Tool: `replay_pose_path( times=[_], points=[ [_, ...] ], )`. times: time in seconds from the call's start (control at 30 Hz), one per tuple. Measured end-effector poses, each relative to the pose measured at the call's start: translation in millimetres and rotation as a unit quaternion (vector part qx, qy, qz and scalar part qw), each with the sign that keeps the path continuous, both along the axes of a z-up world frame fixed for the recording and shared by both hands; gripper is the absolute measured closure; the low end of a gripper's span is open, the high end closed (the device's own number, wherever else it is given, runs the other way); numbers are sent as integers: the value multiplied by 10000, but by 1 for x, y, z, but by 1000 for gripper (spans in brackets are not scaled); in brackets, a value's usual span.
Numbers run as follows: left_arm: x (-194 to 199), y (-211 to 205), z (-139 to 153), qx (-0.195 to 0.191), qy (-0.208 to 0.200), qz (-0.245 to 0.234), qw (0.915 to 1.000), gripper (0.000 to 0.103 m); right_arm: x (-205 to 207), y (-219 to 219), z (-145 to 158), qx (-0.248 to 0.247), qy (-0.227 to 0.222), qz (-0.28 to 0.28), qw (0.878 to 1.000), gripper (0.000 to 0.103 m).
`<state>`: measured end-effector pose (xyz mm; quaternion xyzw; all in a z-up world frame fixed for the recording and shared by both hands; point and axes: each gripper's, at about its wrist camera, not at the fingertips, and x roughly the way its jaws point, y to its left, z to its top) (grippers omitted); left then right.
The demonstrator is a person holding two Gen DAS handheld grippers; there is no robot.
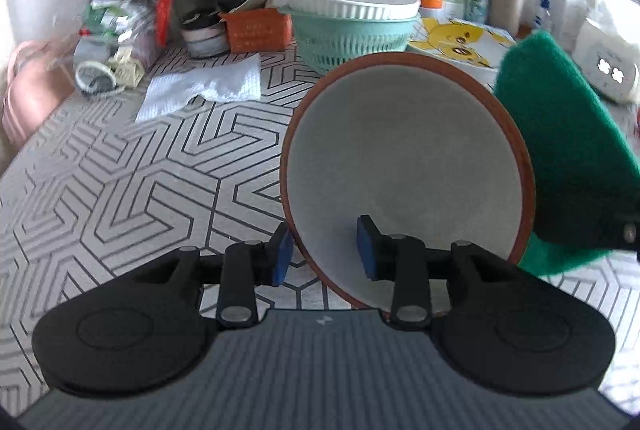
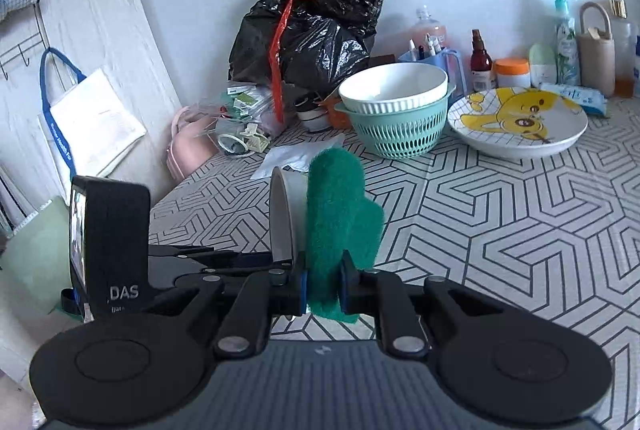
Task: Clean bowl
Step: 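Rub the pad inside the bowl with the right gripper while the left gripper holds the bowl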
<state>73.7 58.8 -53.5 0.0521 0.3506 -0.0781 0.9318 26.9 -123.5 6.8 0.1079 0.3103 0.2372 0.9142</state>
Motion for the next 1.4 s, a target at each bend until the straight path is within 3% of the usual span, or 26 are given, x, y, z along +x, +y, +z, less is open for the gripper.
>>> replay_pose_path(
  times=[0.13, 0.4, 0.67, 0.87, 1.07, 1.4],
  points=[
    [-6, -3, -3, 185, -232, -112, 9995, 68, -1, -3, -2, 94, 22, 33, 9999, 89],
    [4, 12, -2, -129, -34, -345, 9993, 64, 0, 2, 0, -13, -25, 218, 9998, 89],
    [19, 15, -2, 412, -131, -589, 9973, 51, 4, 18, 0, -113, -41, 501, 9987, 89],
    [30, 32, -3, -32, 25, -582, 9983, 50, 10, 24, -2, -23, 16, 547, 9985, 89],
    [27, 31, -4, -35, -45, -515, 9987, 50, 18, 14, 1, -122, 53, 312, 9994, 89],
    [19, 34, -11, -108, -391, -600, 9974, 50, 47, 26, 19, -333, 118, 745, 9966, 89]
  ],
)
